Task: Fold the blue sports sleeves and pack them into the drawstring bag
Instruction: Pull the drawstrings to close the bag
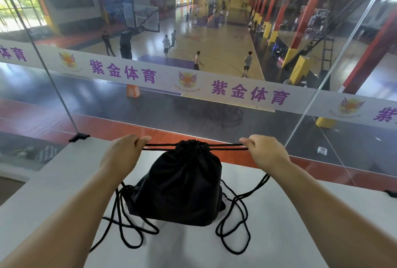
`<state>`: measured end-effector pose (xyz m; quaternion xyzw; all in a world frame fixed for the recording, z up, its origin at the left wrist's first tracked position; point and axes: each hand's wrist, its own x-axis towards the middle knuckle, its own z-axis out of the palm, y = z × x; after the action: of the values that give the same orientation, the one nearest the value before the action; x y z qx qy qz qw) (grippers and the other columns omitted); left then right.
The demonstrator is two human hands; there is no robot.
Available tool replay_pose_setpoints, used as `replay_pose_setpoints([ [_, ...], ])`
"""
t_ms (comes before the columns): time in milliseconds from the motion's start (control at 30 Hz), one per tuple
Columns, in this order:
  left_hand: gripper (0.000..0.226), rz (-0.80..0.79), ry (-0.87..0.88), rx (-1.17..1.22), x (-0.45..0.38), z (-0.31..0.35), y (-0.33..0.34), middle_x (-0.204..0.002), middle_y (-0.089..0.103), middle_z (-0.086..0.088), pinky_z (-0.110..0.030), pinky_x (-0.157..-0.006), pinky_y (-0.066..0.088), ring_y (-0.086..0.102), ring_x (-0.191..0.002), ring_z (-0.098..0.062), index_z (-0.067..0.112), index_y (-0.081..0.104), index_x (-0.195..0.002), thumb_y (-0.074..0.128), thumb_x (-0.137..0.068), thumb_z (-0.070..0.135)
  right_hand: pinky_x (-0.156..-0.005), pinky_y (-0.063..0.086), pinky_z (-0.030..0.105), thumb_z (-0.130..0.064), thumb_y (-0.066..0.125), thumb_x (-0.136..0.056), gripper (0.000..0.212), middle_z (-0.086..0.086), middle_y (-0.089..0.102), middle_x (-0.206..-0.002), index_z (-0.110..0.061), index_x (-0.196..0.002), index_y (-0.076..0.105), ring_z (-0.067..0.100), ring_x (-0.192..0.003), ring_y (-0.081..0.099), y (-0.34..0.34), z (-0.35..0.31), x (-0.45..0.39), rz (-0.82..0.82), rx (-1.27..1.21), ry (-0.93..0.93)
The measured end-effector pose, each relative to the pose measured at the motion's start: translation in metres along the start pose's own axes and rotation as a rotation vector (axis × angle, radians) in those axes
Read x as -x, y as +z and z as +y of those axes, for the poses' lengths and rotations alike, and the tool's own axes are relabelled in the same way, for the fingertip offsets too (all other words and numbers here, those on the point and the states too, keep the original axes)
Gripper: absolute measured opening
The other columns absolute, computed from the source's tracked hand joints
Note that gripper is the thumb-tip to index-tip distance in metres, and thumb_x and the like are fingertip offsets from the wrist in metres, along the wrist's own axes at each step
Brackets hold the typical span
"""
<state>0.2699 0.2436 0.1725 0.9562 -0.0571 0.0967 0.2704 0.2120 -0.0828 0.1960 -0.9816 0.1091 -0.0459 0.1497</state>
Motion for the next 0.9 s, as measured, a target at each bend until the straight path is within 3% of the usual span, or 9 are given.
replay_pose_setpoints([
  [100,0.049,-0.073,-0.027,0.038,0.002,0.005,0.005,-0.063,0.050,-0.001,-0.036,-0.062,0.036,0.049,-0.066,-0.025,0.014,0.044,-0.063,0.033,-0.095,0.049,-0.063,0.044,0.033,-0.054,0.033,-0.096,0.044,-0.001,0.059,-0.070,-0.023,-0.067,0.048,0.017,-0.068,0.057,0.003,-0.004,0.004,-0.117,-0.090,-0.015],
  [233,0.043,-0.184,-0.021,0.234,0.007,0.015,0.009,-0.067,0.052,0.000,-0.035,-0.062,0.037,0.047,-0.063,-0.019,0.014,0.046,-0.072,0.036,-0.094,0.049,-0.077,0.053,0.032,-0.065,0.040,-0.088,0.042,-0.006,0.070,-0.084,-0.029,-0.099,0.060,0.010,-0.075,0.067,0.006,-0.015,0.010,-0.351,-0.303,-0.058],
  [367,0.048,-0.312,0.031,0.317,0.014,0.023,0.015,-0.062,0.050,0.002,-0.031,-0.058,0.038,0.043,-0.055,-0.014,0.006,0.051,-0.076,0.041,-0.092,0.050,-0.067,0.052,0.027,-0.062,0.052,-0.084,0.040,-0.007,0.068,-0.080,-0.025,-0.097,0.063,0.010,-0.067,0.063,0.014,-0.029,0.013,-0.459,-0.417,-0.128],
  [433,0.049,-0.293,0.067,0.281,0.015,0.022,0.015,-0.061,0.046,-0.001,-0.031,-0.059,0.036,0.042,-0.057,-0.014,0.005,0.050,-0.072,0.042,-0.092,0.049,-0.061,0.042,0.024,-0.057,0.052,-0.088,0.039,-0.006,0.056,-0.069,-0.020,-0.087,0.064,0.009,-0.058,0.050,0.016,-0.034,0.014,-0.410,-0.410,-0.185],
  [533,0.051,-0.229,0.105,0.240,0.012,0.018,0.011,-0.066,0.055,-0.012,-0.032,-0.063,0.038,0.047,-0.063,-0.018,0.000,0.052,-0.072,0.043,-0.093,0.046,-0.060,0.036,0.026,-0.054,0.045,-0.092,0.043,-0.007,0.047,-0.061,-0.019,-0.070,0.058,0.009,-0.055,0.043,0.012,-0.035,0.011,-0.268,-0.352,-0.230],
  [700,0.043,-0.158,0.128,0.190,0.006,0.024,-0.004,-0.054,0.043,0.007,-0.025,-0.058,0.034,0.041,-0.054,-0.009,0.014,0.043,-0.056,0.050,-0.094,0.033,-0.059,0.036,0.028,-0.050,0.046,-0.093,0.046,-0.003,0.047,-0.062,-0.010,-0.074,0.057,0.011,-0.057,0.043,-0.001,-0.021,0.007,-0.204,-0.328,-0.202],
  [900,0.028,-0.252,0.098,0.287,0.011,0.025,-0.005,-0.048,0.053,0.021,-0.022,-0.054,0.033,0.045,-0.047,0.000,0.024,0.056,-0.060,0.064,-0.085,0.033,-0.059,0.040,0.027,-0.051,0.054,-0.089,0.039,-0.001,0.053,-0.061,-0.017,-0.073,0.064,0.013,-0.057,0.048,-0.006,-0.015,0.005,-0.116,-0.360,-0.101],
])
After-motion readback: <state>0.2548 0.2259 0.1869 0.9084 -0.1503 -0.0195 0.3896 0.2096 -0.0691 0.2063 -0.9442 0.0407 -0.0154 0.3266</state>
